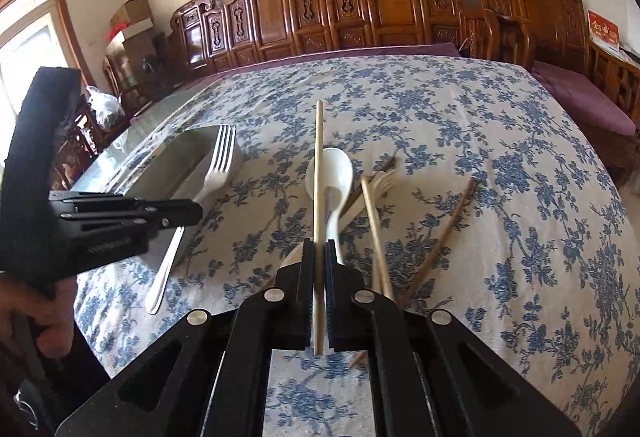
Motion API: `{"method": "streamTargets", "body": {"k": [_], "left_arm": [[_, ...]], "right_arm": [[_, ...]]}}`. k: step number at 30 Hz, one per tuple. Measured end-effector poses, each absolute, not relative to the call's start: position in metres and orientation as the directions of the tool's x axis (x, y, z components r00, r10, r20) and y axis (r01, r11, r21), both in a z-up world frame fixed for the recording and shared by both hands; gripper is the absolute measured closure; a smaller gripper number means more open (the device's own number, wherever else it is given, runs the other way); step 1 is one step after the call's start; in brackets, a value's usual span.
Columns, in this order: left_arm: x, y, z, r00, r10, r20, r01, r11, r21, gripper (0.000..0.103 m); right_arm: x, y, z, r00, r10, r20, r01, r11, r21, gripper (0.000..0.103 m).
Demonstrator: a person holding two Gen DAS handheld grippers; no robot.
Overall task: Organize utensils
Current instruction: 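Carry the fork into the grey tray and open the left tool while the right tool carries the chopstick over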
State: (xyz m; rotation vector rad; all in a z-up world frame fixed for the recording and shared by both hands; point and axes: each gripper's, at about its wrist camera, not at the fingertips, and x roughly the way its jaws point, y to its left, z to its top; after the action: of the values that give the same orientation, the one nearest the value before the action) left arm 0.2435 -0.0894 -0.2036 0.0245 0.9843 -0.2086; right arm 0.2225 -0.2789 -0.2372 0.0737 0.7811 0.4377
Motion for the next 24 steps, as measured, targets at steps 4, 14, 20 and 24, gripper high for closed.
{"method": "streamTargets", "body": {"k": [4,14,20,24], "left_arm": [[0.237,-0.068,-0.185,0.570,-0.175,-0.803,0.177,0.980,-0.087,0.097],[0.245,-0.024,-0.152,0.633,-0.189,-0.751,0.187,0.978,-0.089,0.097],[0.268,0.004,-0.172,0.634,-0.142,-0.761,0.148,0.987,-0.061,0.097],[0.279,0.021,-0.190,0.620,-0.123,-0.775,0.120,0.991,-0.061,0.097]], "right_arm": [[0.215,-0.269,-0.224,0.645,0.409,-0.646,-0.371,0.906,0.203,0.097],[0.206,-0.254,-0.197,0.675,0.408,-0.615,-0.383,0.906,0.182,0.097],[0.213,-0.243,-0.203,0.668,0.390,-0.633,-0.379,0.911,0.161,0.097],[0.218,-0.235,-0.212,0.654,0.374,-0.657,-0.379,0.914,0.143,0.097]]}}
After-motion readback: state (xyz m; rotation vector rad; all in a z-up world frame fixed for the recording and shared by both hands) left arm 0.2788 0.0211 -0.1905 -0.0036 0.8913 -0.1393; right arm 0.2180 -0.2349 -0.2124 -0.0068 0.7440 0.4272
